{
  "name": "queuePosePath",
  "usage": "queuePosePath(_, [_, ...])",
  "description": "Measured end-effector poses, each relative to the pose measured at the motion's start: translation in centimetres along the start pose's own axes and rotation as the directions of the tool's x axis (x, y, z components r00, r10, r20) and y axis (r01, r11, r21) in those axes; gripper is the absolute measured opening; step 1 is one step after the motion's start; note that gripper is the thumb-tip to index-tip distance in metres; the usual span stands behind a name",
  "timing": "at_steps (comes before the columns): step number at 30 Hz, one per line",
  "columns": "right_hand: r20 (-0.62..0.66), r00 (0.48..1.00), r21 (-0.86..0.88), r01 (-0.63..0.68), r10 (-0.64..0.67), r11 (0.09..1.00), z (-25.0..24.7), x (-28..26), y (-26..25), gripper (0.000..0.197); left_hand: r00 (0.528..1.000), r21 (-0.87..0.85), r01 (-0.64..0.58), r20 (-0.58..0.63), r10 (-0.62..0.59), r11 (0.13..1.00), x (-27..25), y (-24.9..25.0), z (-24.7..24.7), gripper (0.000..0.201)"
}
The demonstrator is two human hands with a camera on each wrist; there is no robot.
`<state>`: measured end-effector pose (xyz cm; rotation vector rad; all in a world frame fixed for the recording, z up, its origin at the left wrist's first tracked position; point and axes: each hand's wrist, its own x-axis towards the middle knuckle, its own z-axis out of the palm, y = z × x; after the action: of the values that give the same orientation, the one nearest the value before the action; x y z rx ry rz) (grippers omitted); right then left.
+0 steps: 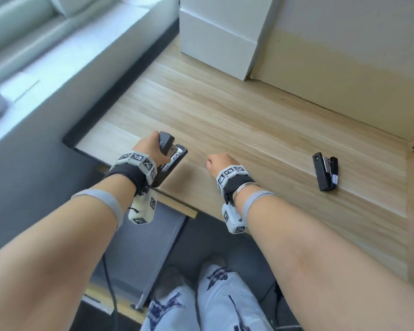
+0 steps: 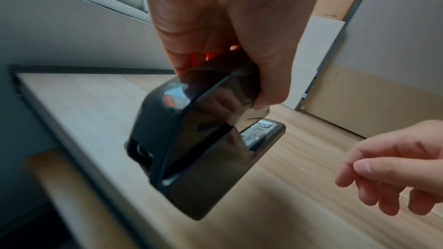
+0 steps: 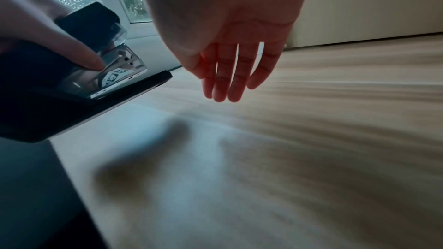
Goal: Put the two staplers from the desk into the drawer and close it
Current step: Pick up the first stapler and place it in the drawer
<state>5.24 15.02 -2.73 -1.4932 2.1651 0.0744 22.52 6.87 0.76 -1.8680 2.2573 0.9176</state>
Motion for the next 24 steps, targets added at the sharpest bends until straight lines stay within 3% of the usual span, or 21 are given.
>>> queuePosePath(7, [-0.032, 0.998, -0.008, 0.053, -0.053, 0.999, 4.4, -0.7, -5.1, 0.025, 0.992, 0.007, 0.125, -0.027, -0.125, 0.992, -3.4, -9.7, -1.1, 0.039])
queuePosePath(13, [-0.196, 0.977, -0.073, 0.075, -0.088, 0.995, 8.7, -0.9, -8.1, 0.024, 0.982, -0.052, 0.187, -0.014, -0.188, 0.981, -5.1, -16.5, 1.0, 0.041])
queuePosePath(17, [-0.346, 0.936, -0.066, 0.036, -0.056, 0.997, 11.3, -1.3, -9.3, 0.026, 0.967, -0.069, 0.254, 0.018, -0.254, 0.965, -5.6, -20.1, 4.2, 0.039])
queuePosePath(20, [-0.497, 0.867, -0.022, 0.029, -0.036, 0.999, 12.4, -1.2, -9.7, 0.026, 0.950, -0.015, 0.300, 0.089, -0.298, 0.954, -5.3, -22.5, 6.8, 0.045])
queuePosePath(24, [-0.587, 0.809, -0.010, 0.026, -0.027, 1.000, 13.3, -0.8, -9.8, 0.031, 0.930, 0.039, 0.342, 0.126, -0.344, 0.939, -4.5, -25.1, 11.0, 0.046])
